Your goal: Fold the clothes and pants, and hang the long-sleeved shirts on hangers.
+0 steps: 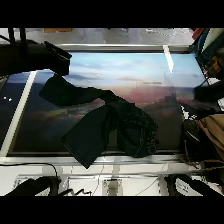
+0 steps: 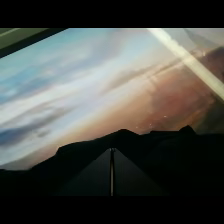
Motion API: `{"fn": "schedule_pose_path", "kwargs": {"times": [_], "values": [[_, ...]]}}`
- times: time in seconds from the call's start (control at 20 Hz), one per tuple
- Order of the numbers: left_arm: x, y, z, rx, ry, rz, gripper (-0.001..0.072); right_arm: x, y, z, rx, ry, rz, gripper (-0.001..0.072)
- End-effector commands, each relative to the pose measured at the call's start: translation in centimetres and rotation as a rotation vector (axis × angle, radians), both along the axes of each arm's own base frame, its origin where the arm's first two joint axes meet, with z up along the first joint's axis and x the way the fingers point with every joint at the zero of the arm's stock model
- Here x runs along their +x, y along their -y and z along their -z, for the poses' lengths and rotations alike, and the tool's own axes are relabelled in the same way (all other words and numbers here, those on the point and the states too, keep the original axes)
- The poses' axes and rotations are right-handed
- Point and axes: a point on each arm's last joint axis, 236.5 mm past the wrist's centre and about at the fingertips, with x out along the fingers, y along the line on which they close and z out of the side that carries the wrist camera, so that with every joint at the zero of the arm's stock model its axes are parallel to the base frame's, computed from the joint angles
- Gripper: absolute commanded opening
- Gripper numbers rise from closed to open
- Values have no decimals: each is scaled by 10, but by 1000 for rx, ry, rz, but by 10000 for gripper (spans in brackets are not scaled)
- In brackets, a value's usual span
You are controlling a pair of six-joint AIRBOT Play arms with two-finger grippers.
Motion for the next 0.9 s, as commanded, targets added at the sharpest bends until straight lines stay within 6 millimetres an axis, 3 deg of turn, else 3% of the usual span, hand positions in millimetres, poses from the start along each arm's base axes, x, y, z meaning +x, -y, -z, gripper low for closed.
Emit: {"fn": "schedule_pose_path", "kwargs": {"times": [0.0, 0.05, 0.1, 0.15, 0.25, 0.3, 0.35, 0.4, 0.45, 0.5, 0.55, 0.65, 0.85], "values": [[-6, 2, 6, 5, -33, 15, 27, -69, -51, 83, 235, -299, -158, 36], [-6, 2, 6, 5, -34, 15, 28, -85, -52, 106, 243, -365, -142, 122], [-6, 2, 6, 5, -33, 15, 40, -96, -52, 128, 241, -405, -124, 293], [-5, 2, 6, 5, -32, 14, 41, -106, -50, 149, 229, -433, -98, 362], [-3, -1, 7, 16, -26, 3, 72, -119, -54, 180, 235, -453, -61, 363], [-1, -2, 8, 22, -27, 0, 250, -124, -55, 194, 234, -452, -47, 363], [0, -2, 9, 23, -30, 0, 481, -125, -55, 206, 230, -440, -31, 363], [1, -1, 11, 23, -33, 0, 581, -124, -59, 214, 240, -421, -13, 363], [3, 0, 14, 26, -40, 0, 579, -121, -62, 218, 255, -403, 1, 365], [4, 0, 16, 28, -46, 0, 579, -118, -68, 219, 280, -401, 13, 414], [7, 1, 20, 31, -53, 0, 579, -116, -73, 220, 306, -409, 25, 507], [11, 3, 28, 36, -72, 1, 579, -118, -76, 227, 326, -441, 38, 562], [17, 7, 37, 38, -92, 5, 579, -121, -89, 240, 401, -509, 32, 549]]}}
